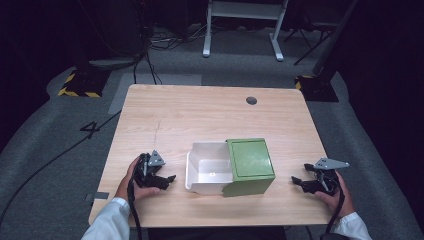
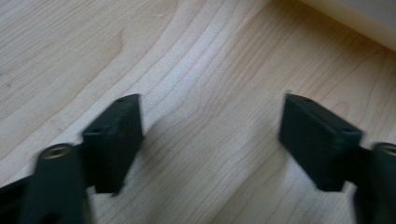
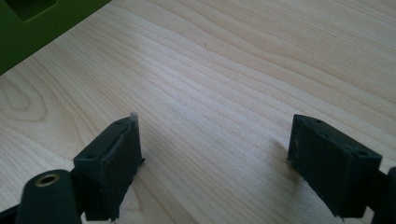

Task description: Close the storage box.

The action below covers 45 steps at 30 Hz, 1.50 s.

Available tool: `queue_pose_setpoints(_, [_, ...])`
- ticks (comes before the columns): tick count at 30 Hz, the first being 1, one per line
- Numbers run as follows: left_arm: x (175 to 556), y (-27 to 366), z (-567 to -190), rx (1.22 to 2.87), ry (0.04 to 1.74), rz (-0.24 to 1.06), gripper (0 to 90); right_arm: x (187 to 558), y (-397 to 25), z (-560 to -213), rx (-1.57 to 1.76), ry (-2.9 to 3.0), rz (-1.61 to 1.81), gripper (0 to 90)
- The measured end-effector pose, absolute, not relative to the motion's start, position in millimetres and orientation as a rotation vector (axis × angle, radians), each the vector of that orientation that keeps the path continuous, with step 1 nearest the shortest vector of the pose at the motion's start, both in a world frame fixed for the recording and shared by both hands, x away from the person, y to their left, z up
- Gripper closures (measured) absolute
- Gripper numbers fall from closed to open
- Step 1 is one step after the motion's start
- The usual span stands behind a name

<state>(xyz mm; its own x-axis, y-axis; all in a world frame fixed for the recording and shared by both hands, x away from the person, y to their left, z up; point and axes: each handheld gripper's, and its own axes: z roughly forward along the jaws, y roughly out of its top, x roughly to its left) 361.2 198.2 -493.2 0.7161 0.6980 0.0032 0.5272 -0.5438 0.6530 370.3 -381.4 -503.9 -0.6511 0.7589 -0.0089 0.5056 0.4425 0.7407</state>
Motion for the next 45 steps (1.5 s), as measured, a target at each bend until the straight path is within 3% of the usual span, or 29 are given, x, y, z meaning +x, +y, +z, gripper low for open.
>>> queue_pose_setpoints(2, [359, 199, -488, 2.265, 0.917, 0.351, 23.9, 370, -381, -504, 1.075, 2.361, 1.040, 17.2])
queue_pose_setpoints(5, [354, 198, -480, 2.207, 0.933, 0.355, 19.9, 371, -381, -504, 1.074, 2.362, 1.039, 17.2])
queue_pose_setpoints(12, [346, 192, -462, 2.149, 0.903, 0.414, 22.7, 371, -381, -504, 1.074, 2.364, 1.039, 17.1])
queue_pose_setpoints(24, [346, 180, -440, 2.047, 0.909, 0.403, 23.3, 371, -381, -504, 1.076, 2.364, 1.040, 17.1])
queue_pose_setpoints(31, [353, 164, -444, 2.077, 0.911, 0.367, 28.0, 371, -381, -504, 1.076, 2.363, 1.040, 17.1])
queue_pose_setpoints(37, [362, 153, -454, 2.087, 0.914, 0.280, 24.5, 371, -381, -504, 1.075, 2.364, 1.039, 17.1])
queue_pose_setpoints(45, [367, 143, -466, 2.131, 0.946, 0.285, 25.8, 371, -381, -504, 1.074, 2.363, 1.039, 17.1])
